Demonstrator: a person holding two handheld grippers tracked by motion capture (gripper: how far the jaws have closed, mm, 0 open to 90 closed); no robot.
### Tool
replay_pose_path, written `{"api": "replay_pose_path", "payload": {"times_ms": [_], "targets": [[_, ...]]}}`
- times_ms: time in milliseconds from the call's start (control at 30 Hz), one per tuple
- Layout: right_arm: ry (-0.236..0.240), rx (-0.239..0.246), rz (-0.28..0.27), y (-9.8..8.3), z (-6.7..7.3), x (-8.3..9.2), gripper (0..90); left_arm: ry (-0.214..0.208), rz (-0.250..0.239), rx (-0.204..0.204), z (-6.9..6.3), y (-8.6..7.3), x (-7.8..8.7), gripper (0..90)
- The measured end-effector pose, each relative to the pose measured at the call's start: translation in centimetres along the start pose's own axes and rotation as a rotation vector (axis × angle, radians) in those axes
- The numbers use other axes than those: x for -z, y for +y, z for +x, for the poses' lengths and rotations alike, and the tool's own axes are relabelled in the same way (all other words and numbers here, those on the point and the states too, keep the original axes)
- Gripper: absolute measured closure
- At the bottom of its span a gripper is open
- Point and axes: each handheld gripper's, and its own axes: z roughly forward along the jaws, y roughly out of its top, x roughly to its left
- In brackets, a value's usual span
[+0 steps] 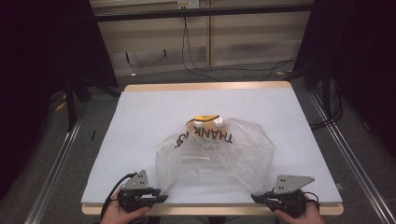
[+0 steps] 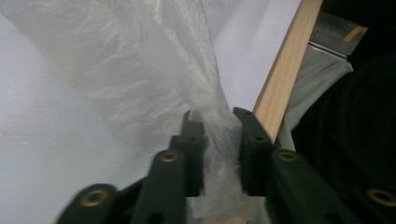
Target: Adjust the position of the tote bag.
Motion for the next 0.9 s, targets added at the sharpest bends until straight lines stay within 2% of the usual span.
{"api": "replay_pose_path", "payload": {"times_ms": [33, 67, 200, 367, 467, 700, 800, 900], "targets": [[-0.005, 0.002, -0.004, 0.0, 0.0, 0.0, 87.8, -0.004, -0.019, 0.002, 0.0, 0.0, 0.0, 83.7], [-0.006, -0.002, -0.009, 0.0, 0.0, 0.1, 87.8, -0.006, -0.019, 0.001, 0.0, 0.0, 0.2, 85.5], [-0.017, -0.007, -0.050, 0.0, -0.1, 0.6, 88.2, -0.010, -0.042, 0.005, 0.1, 0.0, 0.5, 87.7], [-0.025, -0.009, -0.079, 0.1, 0.0, 1.0, 88.5, -0.011, -0.068, 0.007, 0.1, 0.0, 0.8, 88.0], [-0.026, -0.013, -0.099, 0.1, -0.1, 1.3, 88.6, -0.017, -0.112, 0.025, 0.2, 0.0, 1.2, 88.0], [-0.038, 0.010, -0.177, 0.2, 0.1, 2.2, 88.6, -0.018, -0.138, 0.001, 0.1, 0.1, 1.6, 87.9], [-0.039, 0.008, -0.188, 0.3, 0.0, 2.2, 88.8, -0.012, -0.156, 0.002, -0.1, 0.1, 1.9, 87.8], [-0.040, 0.009, -0.199, 0.6, 0.0, 2.1, 88.8, -0.020, -0.203, 0.024, 0.0, 0.1, 2.1, 88.0]]}}
